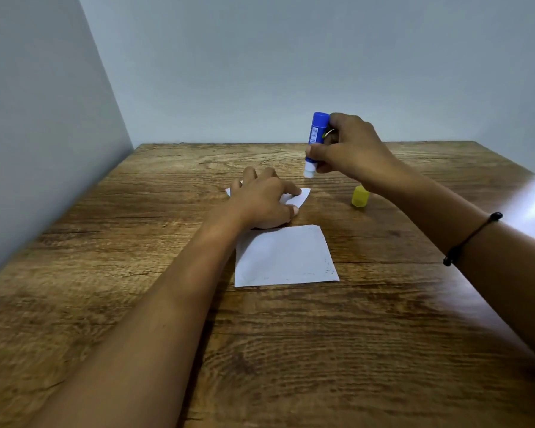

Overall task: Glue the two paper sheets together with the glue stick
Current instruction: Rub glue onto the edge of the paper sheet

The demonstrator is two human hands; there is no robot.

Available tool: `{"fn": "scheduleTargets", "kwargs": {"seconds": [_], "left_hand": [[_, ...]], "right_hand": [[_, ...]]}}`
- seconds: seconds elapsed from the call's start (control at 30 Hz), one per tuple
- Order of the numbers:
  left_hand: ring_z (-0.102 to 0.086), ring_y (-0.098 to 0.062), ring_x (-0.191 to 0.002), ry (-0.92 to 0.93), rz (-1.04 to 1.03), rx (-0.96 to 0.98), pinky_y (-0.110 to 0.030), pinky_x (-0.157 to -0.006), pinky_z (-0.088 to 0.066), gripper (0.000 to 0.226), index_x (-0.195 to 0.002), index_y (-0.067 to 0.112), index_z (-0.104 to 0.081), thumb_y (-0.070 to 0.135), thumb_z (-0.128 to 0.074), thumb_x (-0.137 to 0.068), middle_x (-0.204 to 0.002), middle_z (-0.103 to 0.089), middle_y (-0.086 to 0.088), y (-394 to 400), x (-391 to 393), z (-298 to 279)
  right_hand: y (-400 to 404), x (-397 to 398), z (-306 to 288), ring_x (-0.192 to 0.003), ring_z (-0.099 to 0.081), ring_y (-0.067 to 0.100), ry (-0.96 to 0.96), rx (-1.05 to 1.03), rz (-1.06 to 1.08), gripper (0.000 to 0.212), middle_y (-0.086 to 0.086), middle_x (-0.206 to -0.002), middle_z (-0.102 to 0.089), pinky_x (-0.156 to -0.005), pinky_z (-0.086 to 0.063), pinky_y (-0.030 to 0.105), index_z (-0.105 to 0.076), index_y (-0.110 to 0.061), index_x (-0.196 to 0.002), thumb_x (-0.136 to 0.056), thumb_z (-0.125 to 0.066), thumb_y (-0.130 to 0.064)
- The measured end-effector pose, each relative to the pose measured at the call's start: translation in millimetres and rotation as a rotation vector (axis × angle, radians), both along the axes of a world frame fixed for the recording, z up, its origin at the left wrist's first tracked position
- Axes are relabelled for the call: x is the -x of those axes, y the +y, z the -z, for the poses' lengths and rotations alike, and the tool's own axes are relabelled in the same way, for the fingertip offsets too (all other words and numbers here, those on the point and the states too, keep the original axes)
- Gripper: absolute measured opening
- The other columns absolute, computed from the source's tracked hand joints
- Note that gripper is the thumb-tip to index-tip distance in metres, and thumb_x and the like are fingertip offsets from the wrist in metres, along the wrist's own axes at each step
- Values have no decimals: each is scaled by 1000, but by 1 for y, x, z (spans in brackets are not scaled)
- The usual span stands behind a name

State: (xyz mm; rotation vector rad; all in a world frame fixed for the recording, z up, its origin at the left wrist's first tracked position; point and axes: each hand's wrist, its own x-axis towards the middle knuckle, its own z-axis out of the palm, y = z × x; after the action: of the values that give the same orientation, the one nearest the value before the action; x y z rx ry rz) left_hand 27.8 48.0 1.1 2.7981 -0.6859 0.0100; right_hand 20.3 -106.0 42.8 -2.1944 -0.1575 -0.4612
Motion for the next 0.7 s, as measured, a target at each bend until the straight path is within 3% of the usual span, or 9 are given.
{"fn": "scheduleTargets", "kwargs": {"seconds": [0.17, 0.4, 0.57, 0.7], "left_hand": [[-21, -33, -129, -55, -82, -3, -51, -102, -19, 44, -125, 37, -48, 52, -48, -83, -135, -38, -8, -3, -2, 4], [-28, -35, -125, -164, -139, -57, -49, -99, -27, 48, -117, 20, -57, 53, -45, -84, -129, -47, -13, -11, 6, 2], [-20, -38, -130, 29, -91, -78, -49, -106, -21, 42, -126, 29, -48, 38, -51, -85, -134, -43, -8, 2, 5, -11], [-18, -38, -129, 41, -74, -98, -50, -104, -23, 40, -123, 27, -52, 34, -54, -84, -133, -39, -8, 3, 9, -14]], "right_hand": [[1, -3, 3, -78, -69, 27, -2, 1, 3, 27, 5, -77, -59, -71, -59, 34, -55, -8, -103, -80, -66, -14], [-2, -6, 8, -74, -68, 24, 5, 11, 2, 22, 1, -73, -59, -70, -59, 34, -53, -12, -97, -80, -67, -15], [-3, -7, 9, -72, -68, 23, 12, 8, -6, 25, 1, -73, -59, -70, -59, 34, -54, -10, -101, -80, -67, -15], [1, -8, 9, -75, -68, 27, 12, 21, -13, 27, 3, -73, -59, -73, -58, 38, -54, -8, -104, -80, -67, -14]]}}
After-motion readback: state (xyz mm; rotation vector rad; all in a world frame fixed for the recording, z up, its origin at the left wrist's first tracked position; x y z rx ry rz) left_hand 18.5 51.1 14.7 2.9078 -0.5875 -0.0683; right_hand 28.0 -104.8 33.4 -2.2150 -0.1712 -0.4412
